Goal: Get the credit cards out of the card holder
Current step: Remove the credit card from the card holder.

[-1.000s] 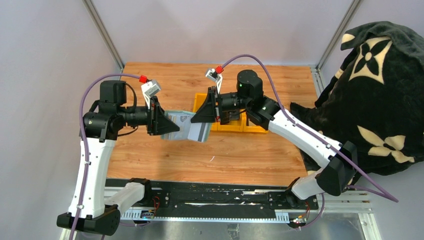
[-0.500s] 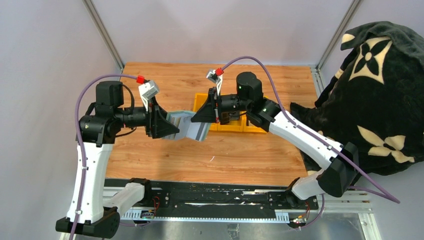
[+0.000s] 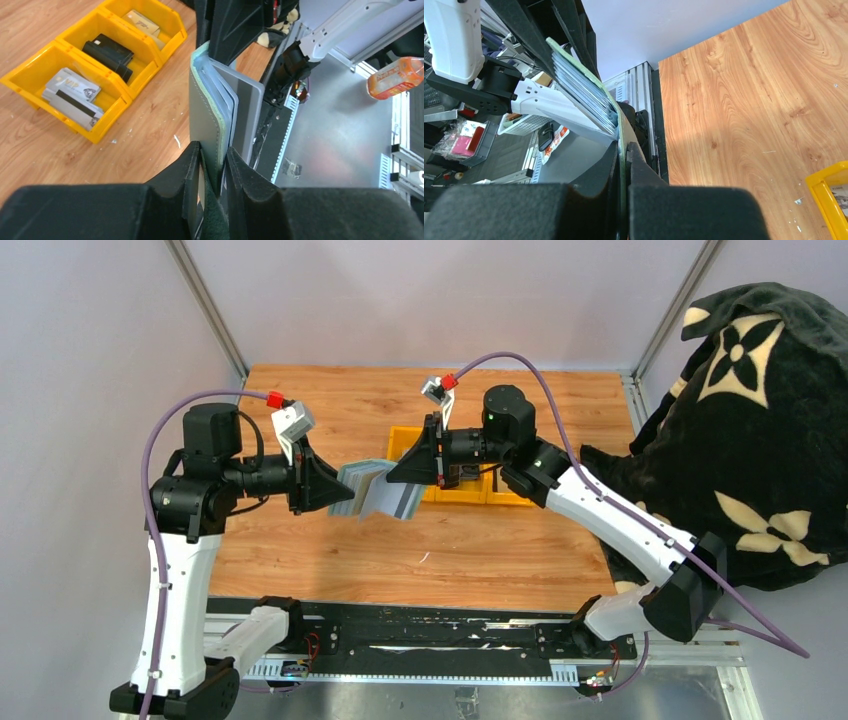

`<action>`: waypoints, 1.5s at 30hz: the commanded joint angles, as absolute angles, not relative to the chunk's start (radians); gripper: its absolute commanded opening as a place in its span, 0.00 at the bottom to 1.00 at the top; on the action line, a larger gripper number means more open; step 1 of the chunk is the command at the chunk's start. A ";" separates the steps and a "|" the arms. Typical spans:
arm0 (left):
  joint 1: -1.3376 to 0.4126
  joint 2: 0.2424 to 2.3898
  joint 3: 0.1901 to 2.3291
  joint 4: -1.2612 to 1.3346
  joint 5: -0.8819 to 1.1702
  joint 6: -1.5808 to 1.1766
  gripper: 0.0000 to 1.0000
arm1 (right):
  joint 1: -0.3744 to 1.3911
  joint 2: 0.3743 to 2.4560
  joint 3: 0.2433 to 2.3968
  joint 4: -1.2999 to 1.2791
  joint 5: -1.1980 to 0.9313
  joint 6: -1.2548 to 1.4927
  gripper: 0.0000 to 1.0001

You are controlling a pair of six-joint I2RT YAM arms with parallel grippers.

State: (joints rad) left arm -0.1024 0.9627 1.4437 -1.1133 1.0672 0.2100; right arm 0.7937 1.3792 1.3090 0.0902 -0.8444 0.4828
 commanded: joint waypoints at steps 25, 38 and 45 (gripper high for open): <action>-0.109 0.993 1.474 -1.106 0.939 0.205 0.40 | 0.799 1.299 1.170 0.656 -1.094 0.730 0.00; -0.109 0.955 1.456 -1.097 1.148 0.217 0.57 | 0.797 1.271 1.164 0.687 -1.104 0.742 0.00; -0.109 0.946 1.459 -1.097 1.185 0.246 0.59 | 0.795 1.243 1.201 0.535 -1.123 0.644 0.00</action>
